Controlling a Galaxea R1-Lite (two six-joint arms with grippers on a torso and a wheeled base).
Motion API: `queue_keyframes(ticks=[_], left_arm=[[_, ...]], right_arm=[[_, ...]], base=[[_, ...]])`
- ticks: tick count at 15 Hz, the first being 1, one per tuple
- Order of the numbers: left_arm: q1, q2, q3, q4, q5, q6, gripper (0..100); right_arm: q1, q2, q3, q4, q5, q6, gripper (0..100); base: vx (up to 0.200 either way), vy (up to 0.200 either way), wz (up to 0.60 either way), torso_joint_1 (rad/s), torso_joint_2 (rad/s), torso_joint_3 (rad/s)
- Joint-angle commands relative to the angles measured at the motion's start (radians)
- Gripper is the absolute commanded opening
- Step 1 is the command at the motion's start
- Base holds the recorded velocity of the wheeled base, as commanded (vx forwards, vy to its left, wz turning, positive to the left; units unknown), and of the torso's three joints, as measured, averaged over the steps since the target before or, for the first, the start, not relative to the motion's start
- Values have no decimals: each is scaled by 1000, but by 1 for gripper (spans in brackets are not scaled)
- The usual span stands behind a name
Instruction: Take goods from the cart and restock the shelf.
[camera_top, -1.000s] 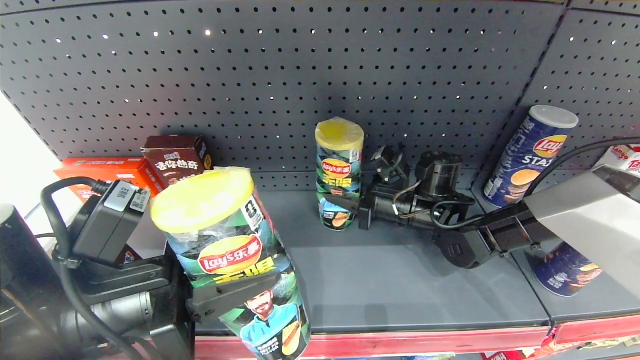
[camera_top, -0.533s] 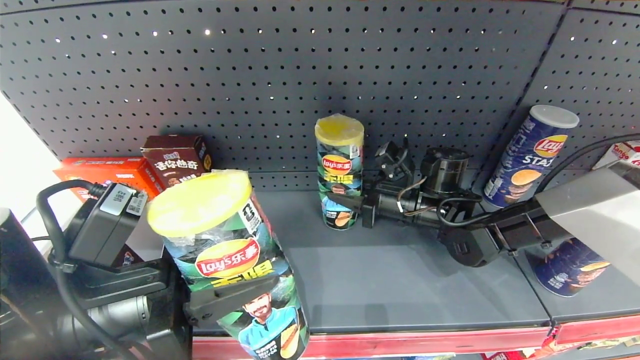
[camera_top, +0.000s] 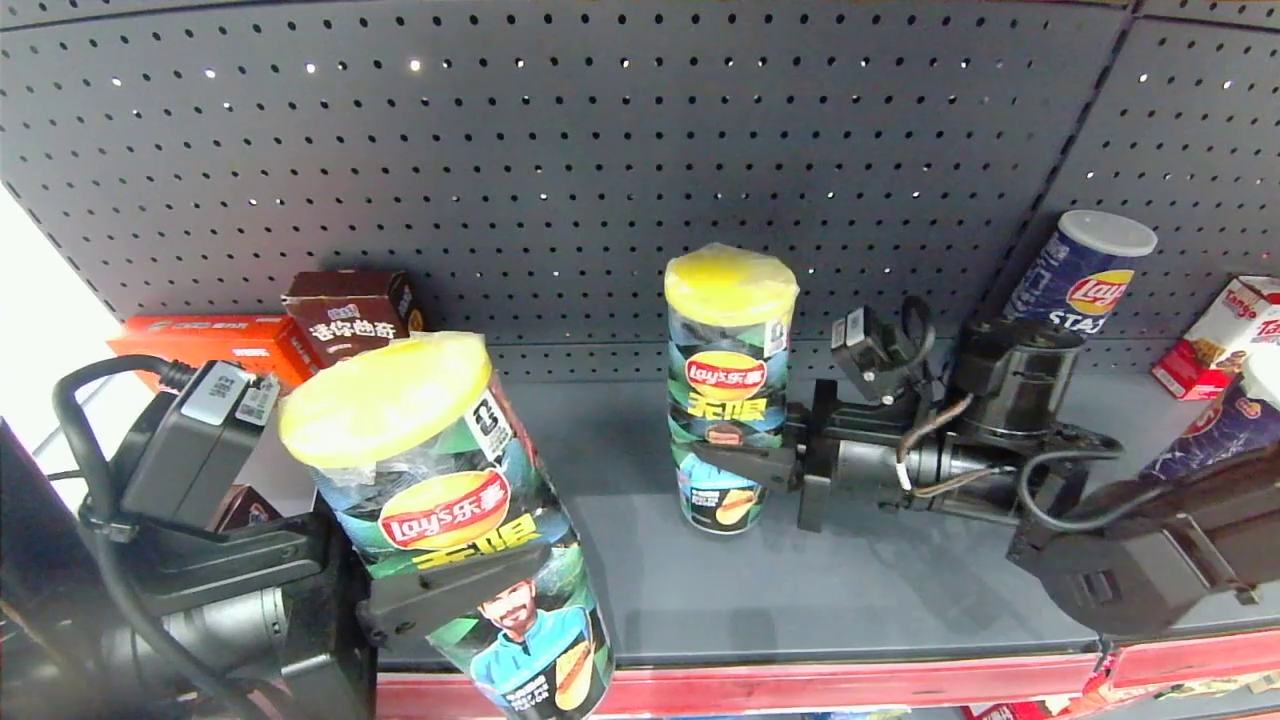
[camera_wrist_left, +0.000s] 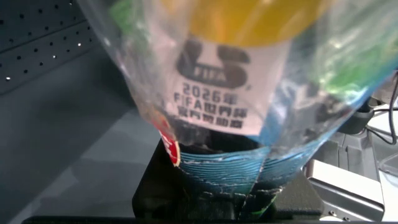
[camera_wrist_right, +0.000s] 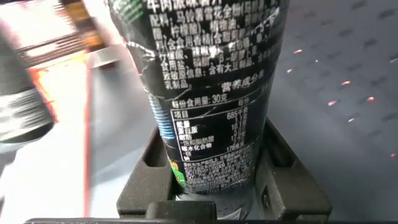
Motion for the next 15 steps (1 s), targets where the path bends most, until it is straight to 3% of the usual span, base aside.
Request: queue_keyframes(ticks=[1,5,14,15], left_arm=[[8,-2,-1,0,-1,-1,0],[10,-2,-2,0,2,-1,0],[36,-2,1,0,-4,-1,0],[38,-2,1,0,-4,-1,0]], right_arm=[[36,-80,117,-69,2,0,0],[50,25,217,-267,5,4,0],[44,138,232,-350,10,1,0],[44,140,237,-351,10,1,100]], base=[[0,0,0,0,0,0],[0,0,0,0,0,0],[0,0,0,0,0,0],[0,0,0,0,0,0]])
